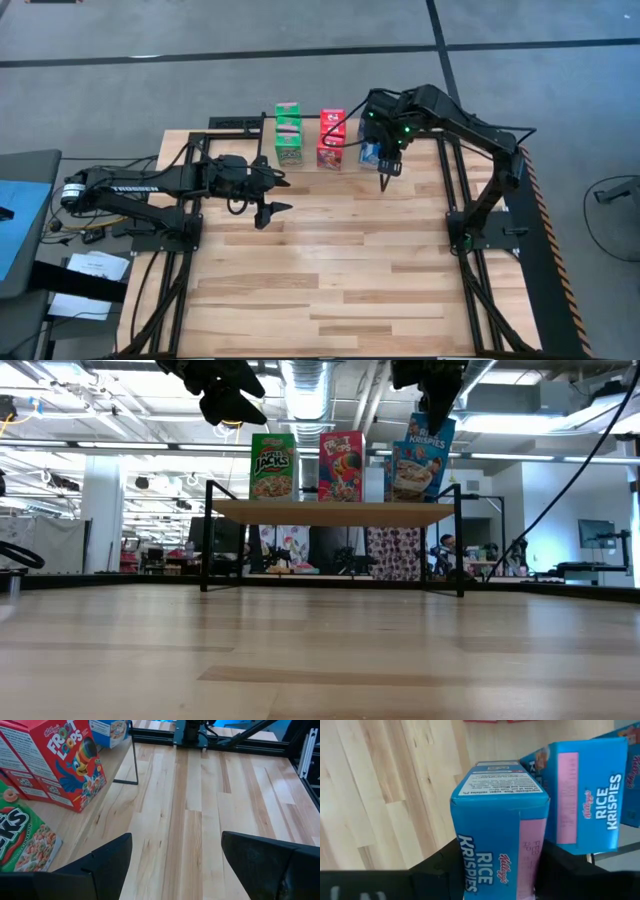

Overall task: Stack cereal on shelf
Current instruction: Put the blue cereal box on the shelf aligned with the other blue cereal boxes

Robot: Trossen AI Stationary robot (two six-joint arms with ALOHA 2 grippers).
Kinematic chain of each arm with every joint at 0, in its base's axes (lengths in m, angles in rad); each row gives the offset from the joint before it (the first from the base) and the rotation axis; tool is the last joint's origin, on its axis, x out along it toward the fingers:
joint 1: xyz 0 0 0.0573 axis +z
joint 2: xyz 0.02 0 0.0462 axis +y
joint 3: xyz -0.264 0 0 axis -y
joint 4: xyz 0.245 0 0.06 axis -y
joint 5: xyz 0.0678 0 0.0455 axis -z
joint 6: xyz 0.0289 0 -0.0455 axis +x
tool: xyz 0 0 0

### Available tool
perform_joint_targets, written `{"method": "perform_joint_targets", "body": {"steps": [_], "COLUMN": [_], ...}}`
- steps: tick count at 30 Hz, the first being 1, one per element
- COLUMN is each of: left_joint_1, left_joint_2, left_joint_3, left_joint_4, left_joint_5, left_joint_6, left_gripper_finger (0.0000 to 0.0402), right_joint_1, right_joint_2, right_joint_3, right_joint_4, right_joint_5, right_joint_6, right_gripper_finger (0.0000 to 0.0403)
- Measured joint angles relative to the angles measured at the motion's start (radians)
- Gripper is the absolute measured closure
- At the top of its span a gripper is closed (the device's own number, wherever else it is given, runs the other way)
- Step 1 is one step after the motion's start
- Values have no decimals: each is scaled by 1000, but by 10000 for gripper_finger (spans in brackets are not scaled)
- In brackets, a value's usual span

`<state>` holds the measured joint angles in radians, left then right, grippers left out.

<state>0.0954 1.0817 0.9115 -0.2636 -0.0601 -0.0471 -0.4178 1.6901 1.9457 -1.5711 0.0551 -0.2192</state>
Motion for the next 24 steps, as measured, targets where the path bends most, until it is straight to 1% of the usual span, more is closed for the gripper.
{"method": "perform_joint_targets", "body": {"steps": [9, 12, 18, 24], "left_joint_1": [0, 0, 0, 0], "left_joint_2": [0, 0, 0, 0], "left_joint_3": [0, 0, 0, 0], "left_joint_4": [0, 0, 0, 0], "left_joint_5": [0, 0, 0, 0], "left_joint_6": [0, 0, -1, -1], "left_gripper_finger": [106, 106, 106, 107], "right_joint_1": [18, 19, 30, 45], "right_joint_2": [0, 0, 19, 54], "right_joint_3": [0, 0, -1, -1], "right_joint_4": [0, 10, 7, 7], "right_joint_5": [0, 4, 54, 57], "right_joint_6": [0, 6, 39, 29], "right_gripper_finger": [174, 172, 175, 177]}}
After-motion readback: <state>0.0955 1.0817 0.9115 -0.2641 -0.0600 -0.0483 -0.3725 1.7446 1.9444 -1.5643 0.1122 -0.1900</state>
